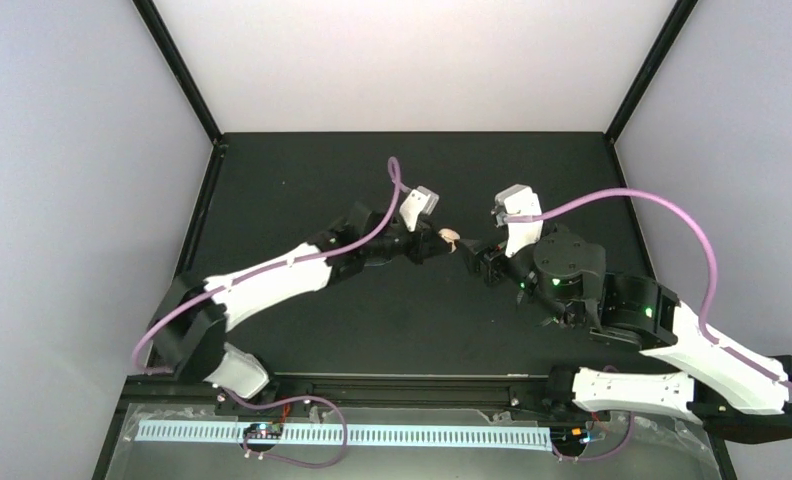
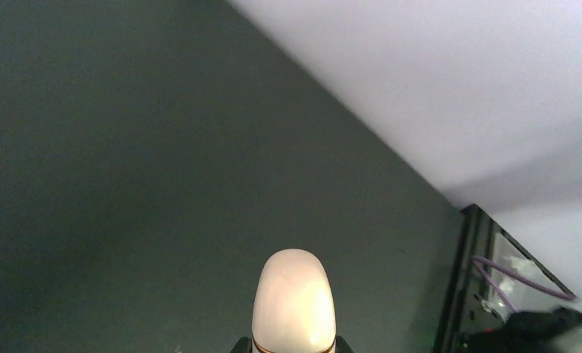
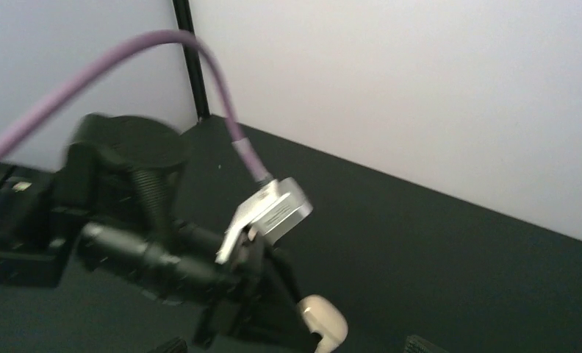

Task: Insert the wireless bluetooth earbuds into the charging case
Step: Close the charging case, then place the charging case at the center of the board.

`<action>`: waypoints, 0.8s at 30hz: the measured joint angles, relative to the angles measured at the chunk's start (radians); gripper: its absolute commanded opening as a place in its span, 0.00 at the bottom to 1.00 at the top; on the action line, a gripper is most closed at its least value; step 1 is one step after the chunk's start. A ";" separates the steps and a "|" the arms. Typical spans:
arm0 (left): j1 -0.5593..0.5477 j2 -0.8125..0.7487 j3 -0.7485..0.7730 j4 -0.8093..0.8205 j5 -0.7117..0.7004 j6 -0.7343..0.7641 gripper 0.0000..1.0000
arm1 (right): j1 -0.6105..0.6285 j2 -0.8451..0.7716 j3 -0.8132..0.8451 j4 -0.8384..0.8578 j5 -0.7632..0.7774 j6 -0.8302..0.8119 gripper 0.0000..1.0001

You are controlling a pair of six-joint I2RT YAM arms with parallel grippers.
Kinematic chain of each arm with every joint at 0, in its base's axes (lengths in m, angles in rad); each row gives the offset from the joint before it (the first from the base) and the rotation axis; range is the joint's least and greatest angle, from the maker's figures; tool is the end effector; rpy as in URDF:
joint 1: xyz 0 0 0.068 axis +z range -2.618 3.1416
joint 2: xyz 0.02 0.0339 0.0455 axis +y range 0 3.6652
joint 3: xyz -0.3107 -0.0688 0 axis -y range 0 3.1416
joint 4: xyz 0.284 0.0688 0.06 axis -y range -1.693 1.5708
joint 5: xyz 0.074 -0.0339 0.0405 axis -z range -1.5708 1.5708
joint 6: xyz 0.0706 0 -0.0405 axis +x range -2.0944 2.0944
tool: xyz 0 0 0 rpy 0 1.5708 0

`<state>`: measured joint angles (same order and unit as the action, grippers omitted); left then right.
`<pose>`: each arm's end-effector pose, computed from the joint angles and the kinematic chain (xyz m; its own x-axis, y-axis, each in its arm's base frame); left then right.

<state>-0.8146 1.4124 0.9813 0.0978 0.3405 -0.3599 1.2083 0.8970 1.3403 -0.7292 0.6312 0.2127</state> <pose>0.2483 -0.2976 0.3102 -0.5279 0.0758 -0.8459 0.7654 0.4743 -0.4351 0.1037 0.1560 0.4954 -0.2147 -0.0856 -0.9729 -0.5205 0.8529 0.0399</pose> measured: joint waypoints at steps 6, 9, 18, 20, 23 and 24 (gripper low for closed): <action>0.064 0.235 0.128 -0.119 0.005 -0.133 0.02 | 0.000 -0.042 -0.106 -0.015 -0.007 0.077 0.77; 0.095 0.359 0.224 -0.159 0.015 -0.171 0.02 | 0.000 -0.067 -0.144 -0.022 -0.019 0.113 0.77; 0.208 0.628 0.455 -0.262 0.030 -0.222 0.02 | 0.000 -0.130 -0.210 -0.039 -0.051 0.187 0.77; 0.229 0.658 0.477 -0.285 0.029 -0.225 0.02 | 0.000 -0.137 -0.220 -0.041 -0.054 0.195 0.77; 0.250 0.689 0.494 -0.309 0.022 -0.227 0.02 | 0.000 -0.148 -0.244 -0.043 -0.060 0.212 0.77; 0.254 0.698 0.500 -0.322 0.020 -0.227 0.02 | 0.000 -0.152 -0.252 -0.043 -0.060 0.216 0.77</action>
<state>-0.5606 2.1105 1.4811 -0.2245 0.3603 -0.5865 1.2083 0.7452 1.0882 -0.7719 0.5709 0.4290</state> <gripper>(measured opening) 0.151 0.767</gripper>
